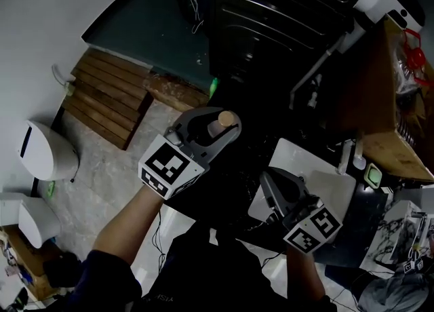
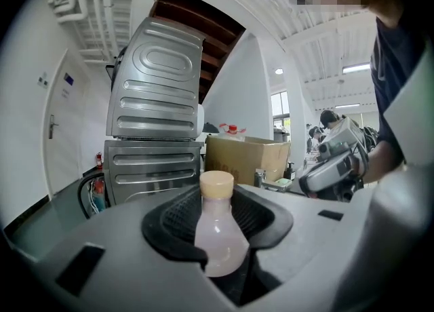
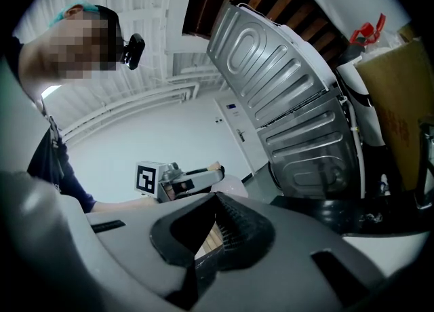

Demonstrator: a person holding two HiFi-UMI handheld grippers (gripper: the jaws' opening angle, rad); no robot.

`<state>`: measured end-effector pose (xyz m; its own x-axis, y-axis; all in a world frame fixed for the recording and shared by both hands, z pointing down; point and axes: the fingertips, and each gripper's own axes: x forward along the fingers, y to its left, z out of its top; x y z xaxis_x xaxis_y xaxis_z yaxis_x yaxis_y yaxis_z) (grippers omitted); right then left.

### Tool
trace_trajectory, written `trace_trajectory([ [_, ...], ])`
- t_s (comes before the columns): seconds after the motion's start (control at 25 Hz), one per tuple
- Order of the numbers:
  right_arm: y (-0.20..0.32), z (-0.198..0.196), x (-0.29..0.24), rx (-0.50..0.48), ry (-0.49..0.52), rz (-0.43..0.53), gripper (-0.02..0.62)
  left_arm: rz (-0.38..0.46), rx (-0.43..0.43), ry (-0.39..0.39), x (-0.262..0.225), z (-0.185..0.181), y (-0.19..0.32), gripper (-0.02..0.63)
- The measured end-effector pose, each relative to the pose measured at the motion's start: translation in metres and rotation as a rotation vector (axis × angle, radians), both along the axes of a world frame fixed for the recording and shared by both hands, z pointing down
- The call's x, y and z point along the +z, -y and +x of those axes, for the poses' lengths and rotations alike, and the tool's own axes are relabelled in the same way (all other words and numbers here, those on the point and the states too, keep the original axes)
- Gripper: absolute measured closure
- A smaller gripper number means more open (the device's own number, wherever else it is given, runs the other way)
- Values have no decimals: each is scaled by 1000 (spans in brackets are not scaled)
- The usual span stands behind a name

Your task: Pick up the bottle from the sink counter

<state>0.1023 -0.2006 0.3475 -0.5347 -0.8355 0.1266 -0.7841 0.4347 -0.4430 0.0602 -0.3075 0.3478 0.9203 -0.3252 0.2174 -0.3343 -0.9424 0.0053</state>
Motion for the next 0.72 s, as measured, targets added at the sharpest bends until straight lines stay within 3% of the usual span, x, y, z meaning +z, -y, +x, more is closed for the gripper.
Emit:
trace_trajectory([
  [0.72,-14,-21,-23,-37,-1,38,577,-30,-52,-23,-11,-27,-52,465],
])
